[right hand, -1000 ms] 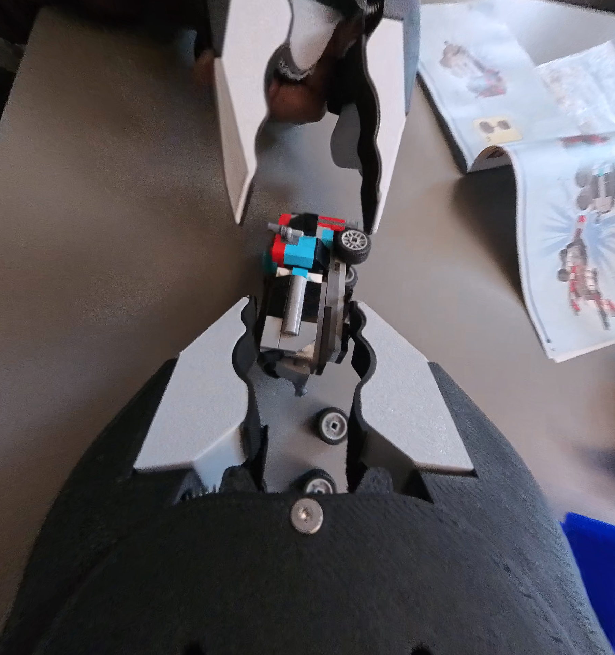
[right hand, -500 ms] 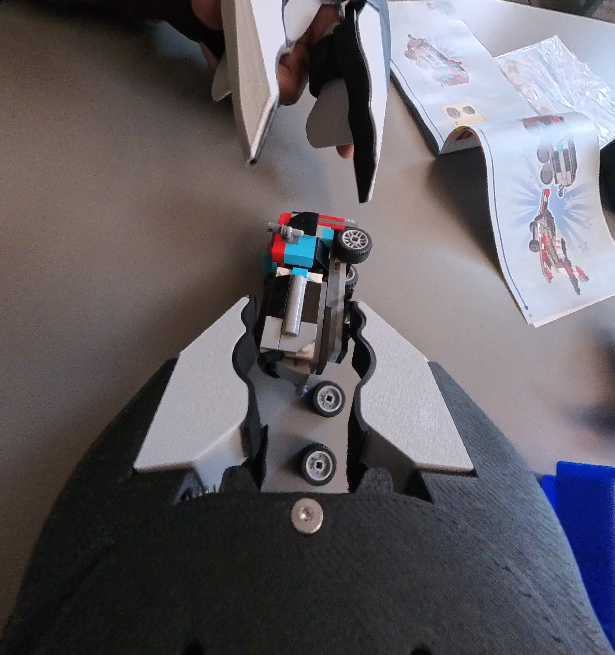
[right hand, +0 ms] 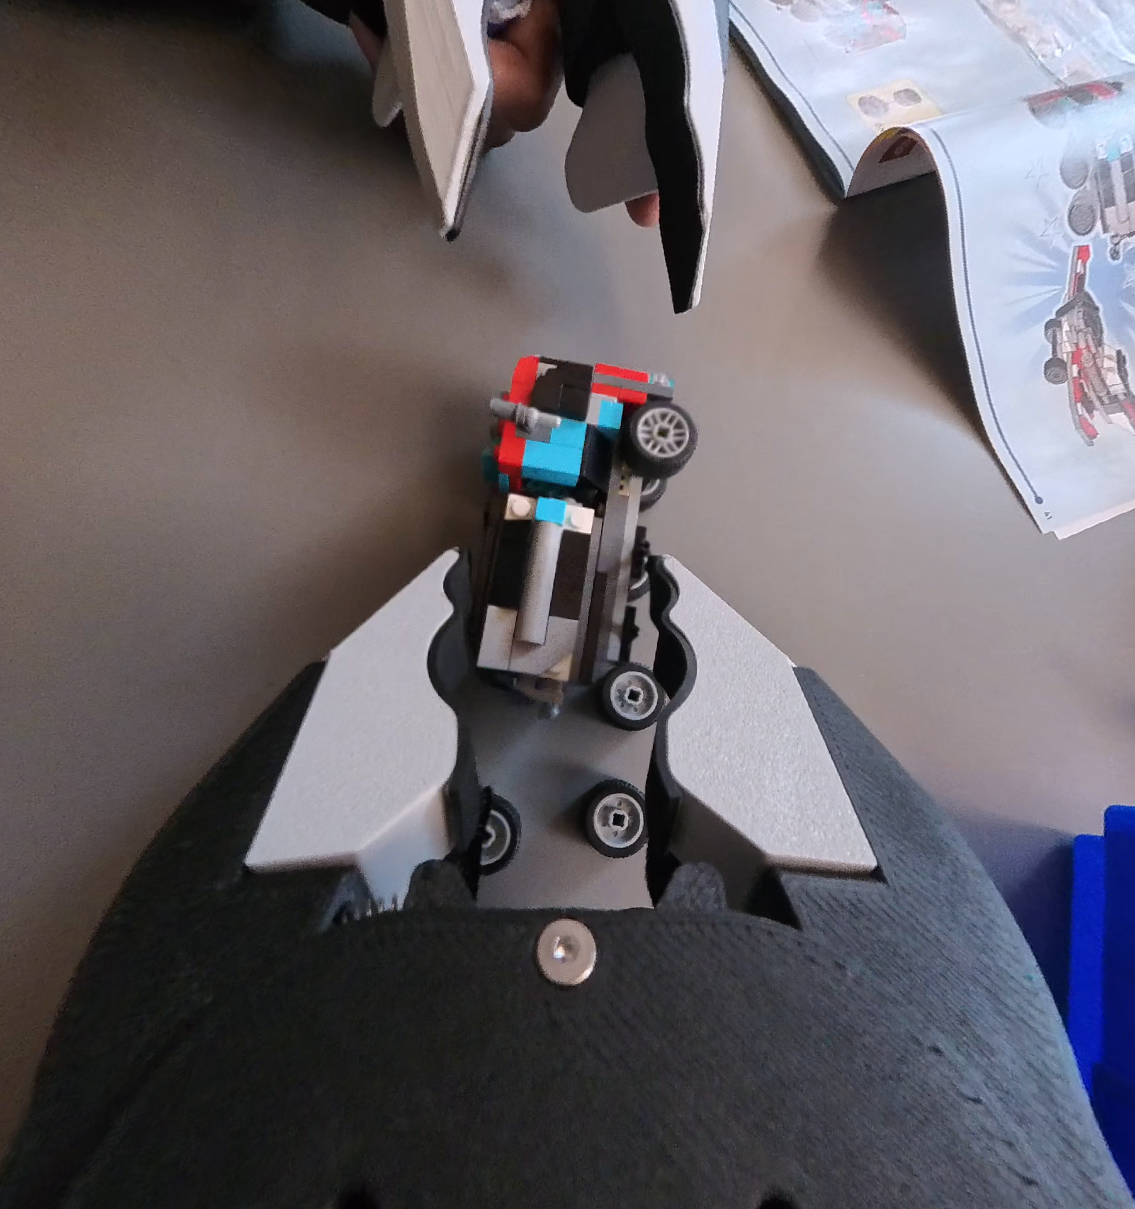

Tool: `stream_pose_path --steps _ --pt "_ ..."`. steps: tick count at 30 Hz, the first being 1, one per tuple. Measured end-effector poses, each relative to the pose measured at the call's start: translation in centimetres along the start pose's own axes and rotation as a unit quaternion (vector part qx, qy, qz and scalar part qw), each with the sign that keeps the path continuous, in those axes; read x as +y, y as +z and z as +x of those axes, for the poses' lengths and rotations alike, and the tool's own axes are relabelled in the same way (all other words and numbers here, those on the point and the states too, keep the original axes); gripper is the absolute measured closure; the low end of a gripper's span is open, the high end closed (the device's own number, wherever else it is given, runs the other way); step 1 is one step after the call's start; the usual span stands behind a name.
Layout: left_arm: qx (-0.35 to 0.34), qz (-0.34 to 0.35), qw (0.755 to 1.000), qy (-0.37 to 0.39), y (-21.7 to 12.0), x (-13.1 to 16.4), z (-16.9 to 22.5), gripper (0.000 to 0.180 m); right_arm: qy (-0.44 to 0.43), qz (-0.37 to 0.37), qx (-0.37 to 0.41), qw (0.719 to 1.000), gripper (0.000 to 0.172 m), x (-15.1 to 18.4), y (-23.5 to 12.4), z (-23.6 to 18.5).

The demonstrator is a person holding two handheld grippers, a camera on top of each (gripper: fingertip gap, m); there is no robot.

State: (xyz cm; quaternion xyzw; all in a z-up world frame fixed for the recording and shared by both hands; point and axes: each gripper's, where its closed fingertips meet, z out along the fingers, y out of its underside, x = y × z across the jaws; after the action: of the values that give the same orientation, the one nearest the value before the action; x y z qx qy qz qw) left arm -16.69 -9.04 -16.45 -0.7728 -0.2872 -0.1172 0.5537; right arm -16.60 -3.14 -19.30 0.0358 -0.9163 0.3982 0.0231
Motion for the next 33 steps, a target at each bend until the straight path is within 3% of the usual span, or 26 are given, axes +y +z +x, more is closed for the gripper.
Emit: stream_pose_path --steps 6,11,18,21,27,33 --pt "0.001 -0.002 1.000 -0.002 0.0 0.1 0.2 0.095 0.017 -0.031 -0.010 0.999 0.102 0.4 0.6 -0.3" --pt "0.004 0.000 0.999 -0.048 0.0 0.0 -0.1 0.096 0.003 -0.060 0.011 0.998 0.116 0.7 1.4 0.1" --pt "0.029 0.041 0.988 -0.146 -0.3 -0.9 -0.5 0.096 -0.034 -0.010 0.068 0.997 0.117 -0.9 0.6 1.8" --pt "0.055 0.092 0.978 -0.179 -0.3 -2.5 -0.3 0.094 -0.040 0.040 0.115 0.992 0.117 -2.9 -0.6 3.1" --pt "0.069 0.266 0.936 -0.219 -0.2 -7.6 0.1 0.087 0.025 0.113 0.239 0.964 0.117 -5.7 -3.6 6.5" --pt "0.062 0.298 0.913 -0.271 3.5 -8.7 1.2 0.092 0.021 0.102 0.327 0.939 0.118 -6.2 -4.2 7.4"
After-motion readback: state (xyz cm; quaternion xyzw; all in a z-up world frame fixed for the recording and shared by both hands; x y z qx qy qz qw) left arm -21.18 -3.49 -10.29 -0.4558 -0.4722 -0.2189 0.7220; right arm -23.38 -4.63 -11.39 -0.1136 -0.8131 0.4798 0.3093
